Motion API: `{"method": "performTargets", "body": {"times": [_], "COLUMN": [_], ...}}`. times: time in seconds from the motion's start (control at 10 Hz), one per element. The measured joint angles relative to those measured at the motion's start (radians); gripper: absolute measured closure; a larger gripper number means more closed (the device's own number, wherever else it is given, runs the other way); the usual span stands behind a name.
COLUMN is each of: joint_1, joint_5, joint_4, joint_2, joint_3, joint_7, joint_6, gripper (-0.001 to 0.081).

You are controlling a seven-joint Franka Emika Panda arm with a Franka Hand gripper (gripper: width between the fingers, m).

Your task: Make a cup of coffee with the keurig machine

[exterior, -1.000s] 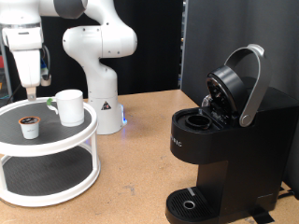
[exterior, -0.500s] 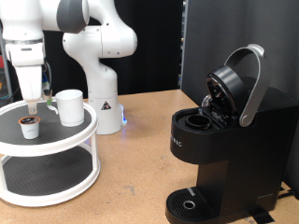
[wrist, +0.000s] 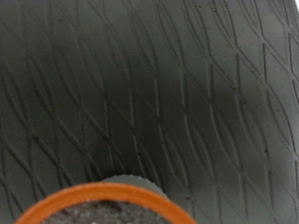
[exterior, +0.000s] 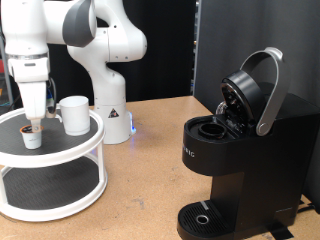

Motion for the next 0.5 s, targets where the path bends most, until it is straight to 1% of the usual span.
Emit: {"method": "performTargets", "body": {"times": [0.5], "joint_1": [-0.004], "joint_5": [-0.007], "joint_4": [-0.02], "joint_2": [0.055], "joint_3": [-0.012], "joint_7": [0.0], "joint_6": [0.08], "gripper": [0.0]}}
